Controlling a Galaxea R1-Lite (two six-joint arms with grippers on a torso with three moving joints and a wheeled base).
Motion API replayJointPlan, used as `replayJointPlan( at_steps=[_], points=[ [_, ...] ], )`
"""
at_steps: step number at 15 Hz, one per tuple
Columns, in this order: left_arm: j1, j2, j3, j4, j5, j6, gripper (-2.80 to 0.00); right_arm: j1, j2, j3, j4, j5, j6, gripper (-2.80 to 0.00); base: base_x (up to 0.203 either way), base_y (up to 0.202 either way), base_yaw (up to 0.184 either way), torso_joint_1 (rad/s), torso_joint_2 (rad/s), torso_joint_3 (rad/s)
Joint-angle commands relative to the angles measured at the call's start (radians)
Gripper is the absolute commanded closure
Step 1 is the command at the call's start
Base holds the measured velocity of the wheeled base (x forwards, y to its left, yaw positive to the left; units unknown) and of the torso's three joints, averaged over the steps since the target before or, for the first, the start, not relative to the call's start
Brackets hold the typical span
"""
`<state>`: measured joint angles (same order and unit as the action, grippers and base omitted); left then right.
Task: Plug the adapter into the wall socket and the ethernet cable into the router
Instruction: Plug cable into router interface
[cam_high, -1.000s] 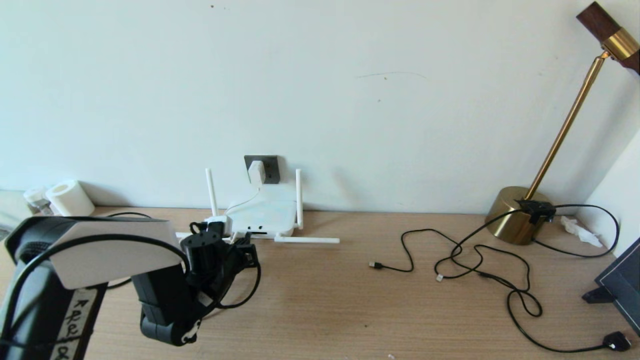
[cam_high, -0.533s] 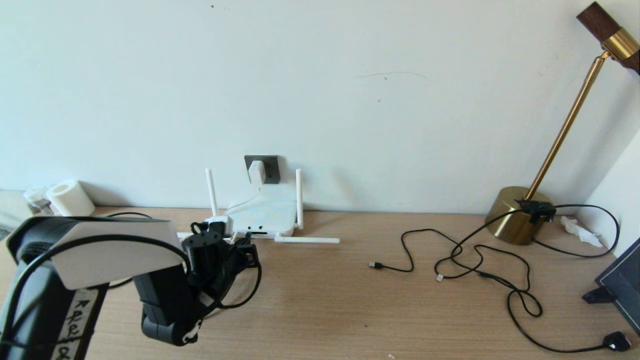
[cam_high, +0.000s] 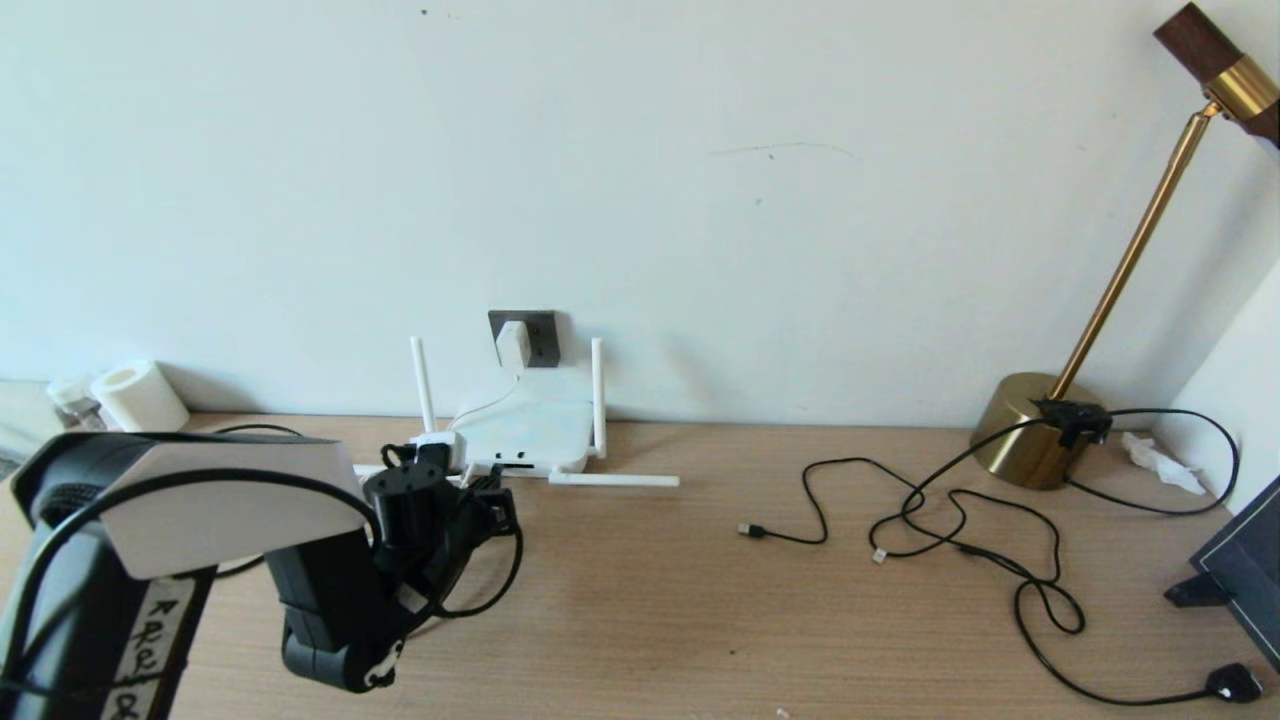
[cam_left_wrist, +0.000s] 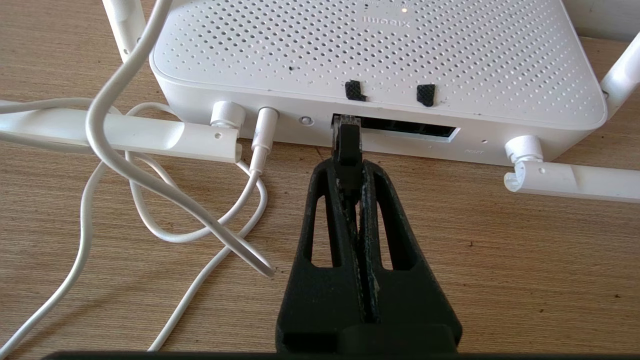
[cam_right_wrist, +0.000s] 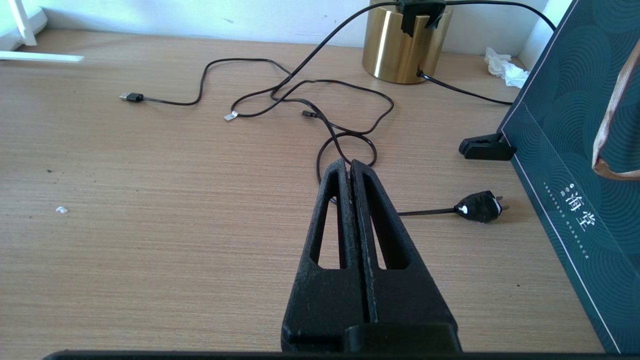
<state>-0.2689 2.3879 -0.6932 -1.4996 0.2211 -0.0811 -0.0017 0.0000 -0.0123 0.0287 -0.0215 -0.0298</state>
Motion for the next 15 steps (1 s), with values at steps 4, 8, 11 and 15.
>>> replayJointPlan(
  at_steps=[4, 8, 11, 15],
  points=[
    [-0.012, -0.003, 0.005, -0.01, 0.004, 0.0, 0.0, 0.0, 0.002, 0.0, 0.0, 0.0, -0.001, 0.0, 0.0, 0.0, 0.0, 0.0, 0.0, 0.0],
    [-0.013, -0.01, 0.006, -0.01, 0.004, 0.0, 0.0, 0.0, 0.001, 0.0, 0.0, 0.001, -0.001, 0.0, 0.0, 0.0, 0.0, 0.0, 0.0, 0.0],
    [-0.014, -0.012, 0.017, -0.011, 0.006, 0.0, 0.0, 0.0, 0.002, 0.0, 0.0, 0.0, -0.001, 0.0, 0.0, 0.0, 0.0, 0.0, 0.0, 0.0],
    [-0.015, -0.013, 0.017, -0.011, 0.006, 0.0, 0.0, 0.0, 0.002, 0.0, 0.0, 0.0, -0.001, 0.0, 0.0, 0.0, 0.0, 0.0, 0.0, 0.0]
  ],
)
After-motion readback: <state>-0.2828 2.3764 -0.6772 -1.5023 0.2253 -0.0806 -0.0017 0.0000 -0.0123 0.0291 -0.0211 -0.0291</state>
